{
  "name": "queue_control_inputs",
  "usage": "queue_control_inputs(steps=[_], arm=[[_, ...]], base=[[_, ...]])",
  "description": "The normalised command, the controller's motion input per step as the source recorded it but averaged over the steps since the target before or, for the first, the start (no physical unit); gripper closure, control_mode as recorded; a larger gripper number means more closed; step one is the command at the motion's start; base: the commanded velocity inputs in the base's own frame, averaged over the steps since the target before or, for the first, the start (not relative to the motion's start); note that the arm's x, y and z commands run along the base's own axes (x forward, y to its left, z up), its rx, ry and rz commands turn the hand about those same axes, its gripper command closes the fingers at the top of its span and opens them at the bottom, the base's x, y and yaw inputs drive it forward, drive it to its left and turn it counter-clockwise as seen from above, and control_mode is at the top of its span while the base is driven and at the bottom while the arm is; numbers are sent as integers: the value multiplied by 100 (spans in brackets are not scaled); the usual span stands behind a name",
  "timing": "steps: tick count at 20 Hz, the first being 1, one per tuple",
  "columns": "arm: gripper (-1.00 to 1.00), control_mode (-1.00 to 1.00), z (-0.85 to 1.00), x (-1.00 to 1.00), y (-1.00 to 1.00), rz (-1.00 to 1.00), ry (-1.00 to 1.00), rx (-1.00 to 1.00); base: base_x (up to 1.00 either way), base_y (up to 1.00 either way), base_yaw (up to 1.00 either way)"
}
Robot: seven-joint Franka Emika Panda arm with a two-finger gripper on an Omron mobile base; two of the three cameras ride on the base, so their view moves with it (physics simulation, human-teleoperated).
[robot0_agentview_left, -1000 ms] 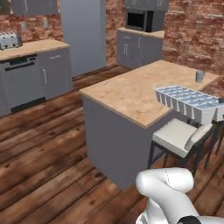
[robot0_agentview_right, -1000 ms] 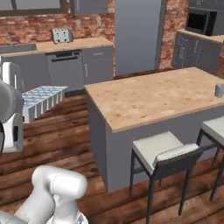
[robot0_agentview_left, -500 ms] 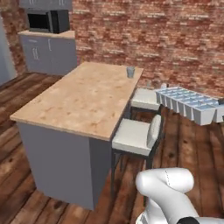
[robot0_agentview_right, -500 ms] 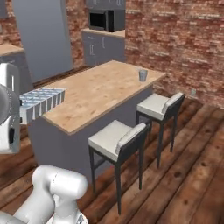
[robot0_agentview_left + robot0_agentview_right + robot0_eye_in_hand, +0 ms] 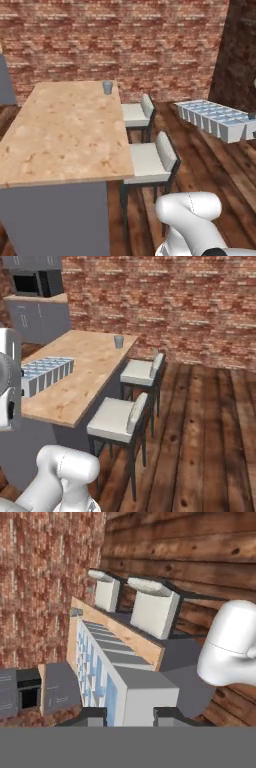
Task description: Open the freezer door, pick up the ice cube tray from the freezer, and place it on the dining counter.
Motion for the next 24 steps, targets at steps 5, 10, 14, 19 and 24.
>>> queue_control_inputs(steps=[5,10,14,19,24], arm=[[100,100,0,0,0,0,0,0],[100,100,0,0,0,0,0,0],[100,100,0,0,0,0,0,0],[100,100,0,0,0,0,0,0],[100,100,0,0,0,0,0,0]], base=[[-23,80,-52],[-45,62,-40],[-13,49,-22],[0,33,-1],[0,40,15]])
